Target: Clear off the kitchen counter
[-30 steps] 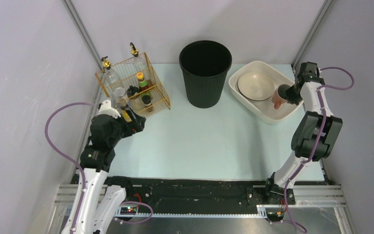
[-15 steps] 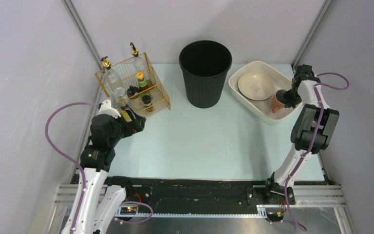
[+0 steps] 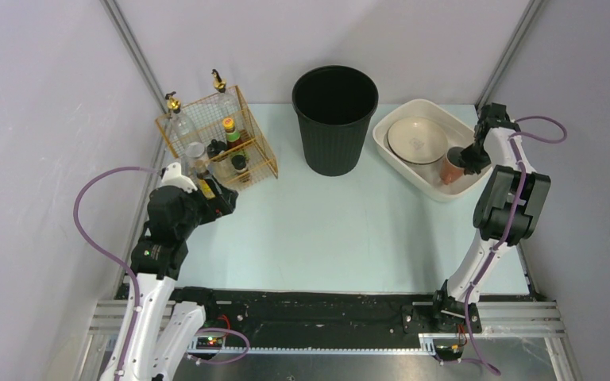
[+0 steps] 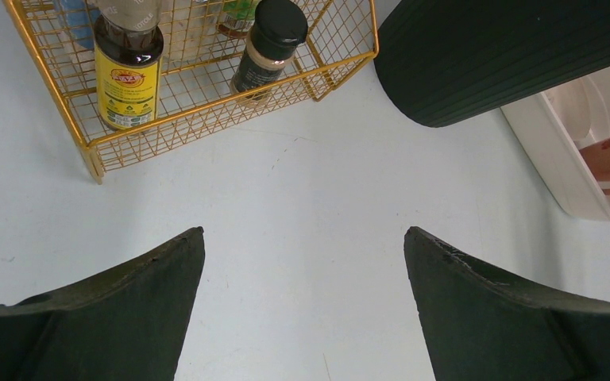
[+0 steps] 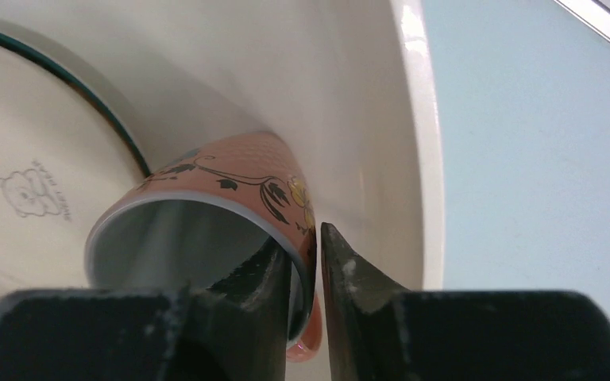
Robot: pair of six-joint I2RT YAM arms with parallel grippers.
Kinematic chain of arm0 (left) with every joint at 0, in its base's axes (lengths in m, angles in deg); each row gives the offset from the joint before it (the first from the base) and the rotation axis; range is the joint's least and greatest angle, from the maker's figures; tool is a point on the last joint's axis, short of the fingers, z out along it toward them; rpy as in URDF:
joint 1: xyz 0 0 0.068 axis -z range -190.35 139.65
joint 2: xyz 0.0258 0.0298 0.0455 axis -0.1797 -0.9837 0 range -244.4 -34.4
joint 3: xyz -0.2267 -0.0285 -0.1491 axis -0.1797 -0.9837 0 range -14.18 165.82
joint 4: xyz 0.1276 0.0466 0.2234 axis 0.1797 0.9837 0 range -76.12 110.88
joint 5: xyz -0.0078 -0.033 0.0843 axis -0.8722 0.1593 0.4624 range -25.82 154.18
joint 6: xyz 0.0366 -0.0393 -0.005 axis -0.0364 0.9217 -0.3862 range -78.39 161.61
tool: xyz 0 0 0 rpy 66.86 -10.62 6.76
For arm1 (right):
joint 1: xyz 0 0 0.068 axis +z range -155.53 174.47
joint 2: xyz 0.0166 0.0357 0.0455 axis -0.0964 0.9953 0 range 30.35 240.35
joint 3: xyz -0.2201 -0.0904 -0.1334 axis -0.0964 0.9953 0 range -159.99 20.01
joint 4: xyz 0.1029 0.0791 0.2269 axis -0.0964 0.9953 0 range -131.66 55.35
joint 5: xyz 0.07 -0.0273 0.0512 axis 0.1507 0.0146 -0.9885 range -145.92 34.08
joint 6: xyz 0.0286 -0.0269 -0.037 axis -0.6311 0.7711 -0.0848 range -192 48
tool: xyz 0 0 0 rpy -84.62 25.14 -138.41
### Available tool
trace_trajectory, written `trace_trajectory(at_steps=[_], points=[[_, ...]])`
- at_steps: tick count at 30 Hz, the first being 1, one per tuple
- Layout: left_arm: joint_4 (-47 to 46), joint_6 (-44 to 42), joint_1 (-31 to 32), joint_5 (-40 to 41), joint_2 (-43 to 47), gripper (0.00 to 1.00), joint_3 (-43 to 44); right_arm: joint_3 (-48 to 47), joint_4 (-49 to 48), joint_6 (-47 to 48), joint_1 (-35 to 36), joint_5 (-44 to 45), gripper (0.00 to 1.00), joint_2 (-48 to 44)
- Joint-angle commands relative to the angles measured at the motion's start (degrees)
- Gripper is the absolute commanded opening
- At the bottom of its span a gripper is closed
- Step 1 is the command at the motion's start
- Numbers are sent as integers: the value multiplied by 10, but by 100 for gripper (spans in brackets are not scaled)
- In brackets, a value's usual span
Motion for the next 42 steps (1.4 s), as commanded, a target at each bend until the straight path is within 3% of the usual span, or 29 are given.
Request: trace_trajectory(at_steps=[1,14,25,28,31,38,42], points=[[-11,5,-5,-9,0,98,1,-38,-8,-3,5,13,27,-8],[-11,5,-7,-13,6,98,2,-81,31,39,26,25,42,-60],[-11,5,-7,-17,6,98,2,-15,-3,108,80,77,64,-213],[-11,5,-7,-15,5,98,1,12,-25,143,130,91,76,-264],[-11,4,-7,-16,1,98,1,40,-38,157,184,98,97,-298],[-15,-6,-4,-34,-17,98,-1,94,-62,183,339,136,99,-390],[-18,-11,35,-33,-20,98,1,121,-60,195,431,149,99,-424]])
